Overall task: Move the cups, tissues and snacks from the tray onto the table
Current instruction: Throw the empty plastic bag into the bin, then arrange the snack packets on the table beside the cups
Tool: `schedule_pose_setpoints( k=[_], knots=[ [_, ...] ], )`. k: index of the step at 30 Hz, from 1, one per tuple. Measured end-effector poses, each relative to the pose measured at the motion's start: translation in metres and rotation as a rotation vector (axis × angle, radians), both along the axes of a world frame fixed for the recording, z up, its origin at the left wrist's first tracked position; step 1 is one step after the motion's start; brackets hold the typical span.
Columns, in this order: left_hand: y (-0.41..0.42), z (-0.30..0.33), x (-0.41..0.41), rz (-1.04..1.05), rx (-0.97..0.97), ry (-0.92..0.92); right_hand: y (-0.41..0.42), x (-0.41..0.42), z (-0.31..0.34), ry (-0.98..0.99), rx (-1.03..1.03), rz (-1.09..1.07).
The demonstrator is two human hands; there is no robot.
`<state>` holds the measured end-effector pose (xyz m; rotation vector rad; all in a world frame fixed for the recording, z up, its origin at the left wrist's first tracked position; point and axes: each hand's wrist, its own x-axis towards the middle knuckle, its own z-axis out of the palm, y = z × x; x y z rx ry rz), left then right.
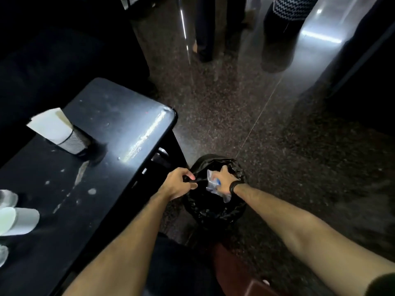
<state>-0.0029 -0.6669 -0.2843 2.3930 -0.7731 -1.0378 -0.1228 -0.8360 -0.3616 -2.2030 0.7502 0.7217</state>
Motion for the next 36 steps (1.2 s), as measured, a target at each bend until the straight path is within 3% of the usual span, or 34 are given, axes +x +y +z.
schedule_pose_setpoints(
  k=[3,7,9,18,26,36],
  knots=[
    [0.004,-0.029,0.001,0.009,0.019,0.028,0.01,0.009,-0.037,-0.026,-0.083,-0.035],
    [0.016,-0.059,0.006,-0.016,0.037,0.049,0.024,0.014,-0.084,0.264,-0.074,0.185],
    [0.019,-0.065,0.008,-0.016,0.054,0.053,0.027,0.014,-0.092,0.314,-0.076,0.212],
    [0.016,-0.034,0.011,0.041,0.032,0.052,-0.01,0.036,-0.037,-0.169,-0.353,0.142],
    [0.032,0.062,0.017,0.036,-0.13,-0.24,-0.034,0.078,0.087,-0.513,-0.463,0.089],
    [0.19,0.176,0.028,0.346,-0.181,-0.556,0.102,0.151,0.218,-0.74,-0.468,0.298]
  ],
)
